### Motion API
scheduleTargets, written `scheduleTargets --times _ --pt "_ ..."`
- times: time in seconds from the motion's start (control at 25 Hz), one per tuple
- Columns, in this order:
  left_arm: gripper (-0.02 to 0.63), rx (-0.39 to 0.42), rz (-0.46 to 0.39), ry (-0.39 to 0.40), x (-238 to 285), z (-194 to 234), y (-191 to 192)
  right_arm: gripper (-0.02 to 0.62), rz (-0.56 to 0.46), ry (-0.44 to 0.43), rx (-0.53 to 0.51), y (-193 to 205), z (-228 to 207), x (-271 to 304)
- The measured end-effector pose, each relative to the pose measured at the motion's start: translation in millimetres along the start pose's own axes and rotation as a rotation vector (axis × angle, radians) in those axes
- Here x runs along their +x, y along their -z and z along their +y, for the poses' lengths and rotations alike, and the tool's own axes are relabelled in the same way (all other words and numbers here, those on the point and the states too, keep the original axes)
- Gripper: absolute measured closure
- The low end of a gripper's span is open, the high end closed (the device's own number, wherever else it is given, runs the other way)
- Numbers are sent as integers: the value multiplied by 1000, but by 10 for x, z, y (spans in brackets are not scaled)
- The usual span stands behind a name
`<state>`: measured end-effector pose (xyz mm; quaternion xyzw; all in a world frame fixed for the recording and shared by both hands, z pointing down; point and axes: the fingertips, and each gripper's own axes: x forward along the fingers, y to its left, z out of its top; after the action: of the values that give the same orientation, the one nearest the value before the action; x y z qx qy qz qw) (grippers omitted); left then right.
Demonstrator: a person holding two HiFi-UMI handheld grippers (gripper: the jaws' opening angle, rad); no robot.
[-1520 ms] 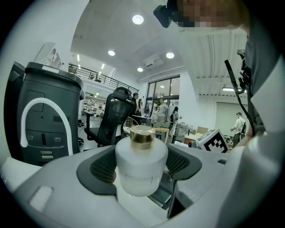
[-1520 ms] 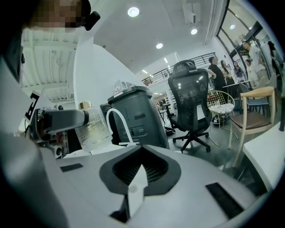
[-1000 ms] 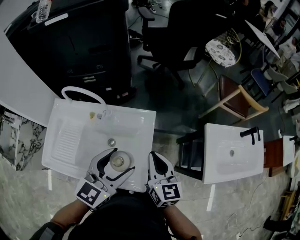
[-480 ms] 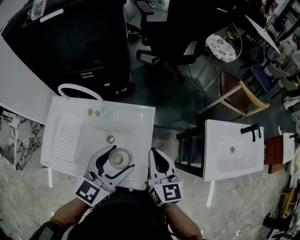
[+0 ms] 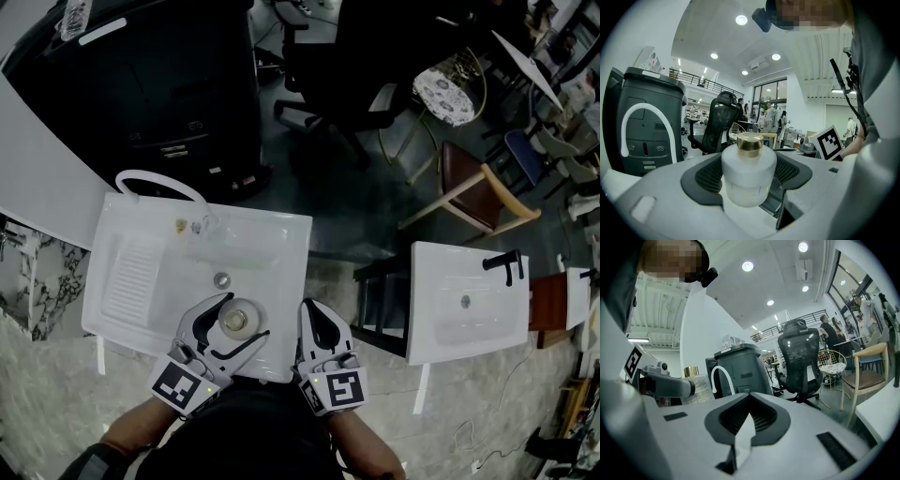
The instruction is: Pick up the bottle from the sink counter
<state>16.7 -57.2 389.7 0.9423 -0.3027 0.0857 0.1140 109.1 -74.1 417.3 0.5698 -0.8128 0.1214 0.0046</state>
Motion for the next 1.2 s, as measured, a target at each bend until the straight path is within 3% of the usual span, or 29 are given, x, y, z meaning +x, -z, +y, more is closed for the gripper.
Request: scheduleTargets --times 1.2 --pt "270 16 0 9 28 49 -10 589 10 -15 -15 4 52 26"
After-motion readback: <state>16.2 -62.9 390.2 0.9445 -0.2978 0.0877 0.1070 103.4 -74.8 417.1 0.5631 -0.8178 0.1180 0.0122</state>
